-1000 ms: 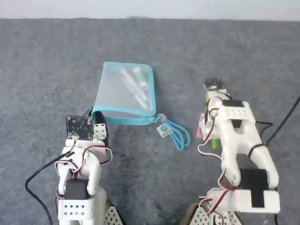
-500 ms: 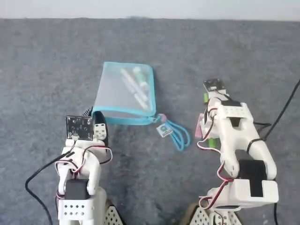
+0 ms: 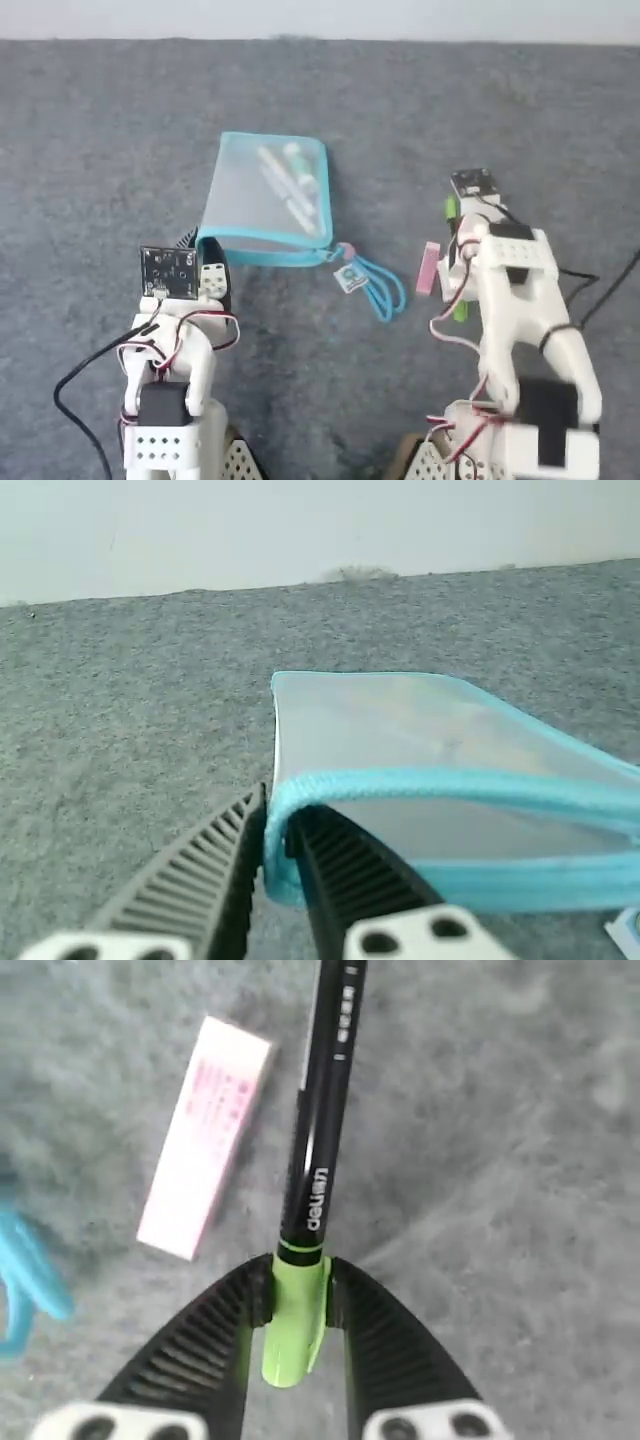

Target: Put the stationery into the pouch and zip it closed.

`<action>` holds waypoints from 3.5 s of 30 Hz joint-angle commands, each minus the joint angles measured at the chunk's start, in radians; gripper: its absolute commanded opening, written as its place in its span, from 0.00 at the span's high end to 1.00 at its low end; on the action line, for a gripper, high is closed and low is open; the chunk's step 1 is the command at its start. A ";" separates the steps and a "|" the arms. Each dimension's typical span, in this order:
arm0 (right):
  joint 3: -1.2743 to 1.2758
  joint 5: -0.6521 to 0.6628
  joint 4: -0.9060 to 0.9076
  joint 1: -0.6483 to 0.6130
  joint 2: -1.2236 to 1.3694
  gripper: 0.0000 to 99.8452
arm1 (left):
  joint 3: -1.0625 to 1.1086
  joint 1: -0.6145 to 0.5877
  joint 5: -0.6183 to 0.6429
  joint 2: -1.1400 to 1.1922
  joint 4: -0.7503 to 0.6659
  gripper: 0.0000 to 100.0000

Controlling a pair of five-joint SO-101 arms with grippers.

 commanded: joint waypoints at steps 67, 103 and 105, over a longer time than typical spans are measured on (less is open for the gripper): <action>-0.763 0.031 0.596 -0.759 0.053 0.99 | -0.010 0.005 0.015 0.002 -0.012 0.99; -1.533 -0.190 0.740 -0.763 0.621 0.99 | -0.010 0.038 0.015 0.002 0.000 0.99; -1.533 -0.190 0.740 -0.763 0.622 0.99 | -0.010 0.038 0.015 0.002 0.002 0.99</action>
